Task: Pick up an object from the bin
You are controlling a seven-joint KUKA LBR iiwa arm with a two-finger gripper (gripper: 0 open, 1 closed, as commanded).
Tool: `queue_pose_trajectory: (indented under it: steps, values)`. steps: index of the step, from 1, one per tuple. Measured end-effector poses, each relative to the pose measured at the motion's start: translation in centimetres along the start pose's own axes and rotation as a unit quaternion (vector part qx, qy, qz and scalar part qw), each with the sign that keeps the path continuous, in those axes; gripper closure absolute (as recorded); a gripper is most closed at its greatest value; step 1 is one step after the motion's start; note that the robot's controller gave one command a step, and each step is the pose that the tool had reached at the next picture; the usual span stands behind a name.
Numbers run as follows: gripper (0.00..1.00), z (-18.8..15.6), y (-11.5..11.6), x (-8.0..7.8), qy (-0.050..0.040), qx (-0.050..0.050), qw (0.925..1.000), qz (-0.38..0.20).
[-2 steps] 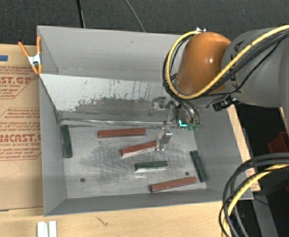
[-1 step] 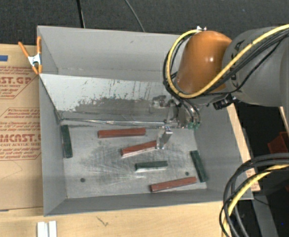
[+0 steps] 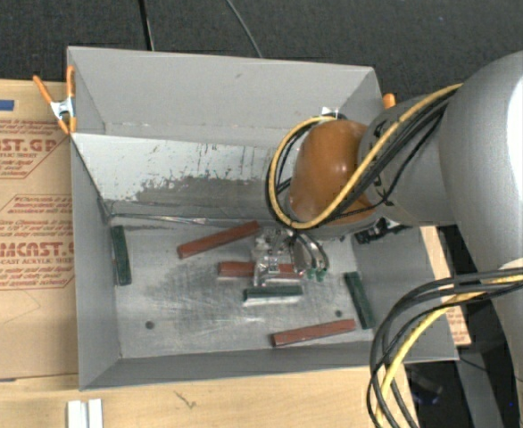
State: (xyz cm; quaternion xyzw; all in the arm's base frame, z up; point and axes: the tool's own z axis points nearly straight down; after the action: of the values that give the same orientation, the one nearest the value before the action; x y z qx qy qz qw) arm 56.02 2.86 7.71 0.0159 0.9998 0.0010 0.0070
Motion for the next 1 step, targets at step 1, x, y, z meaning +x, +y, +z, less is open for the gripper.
queue_pose_trajectory:
  steps: [1]
  values:
    - [1.00, 0.00, 0.00, 0.00, 0.0000, 0.000, 1.0000, 0.000]
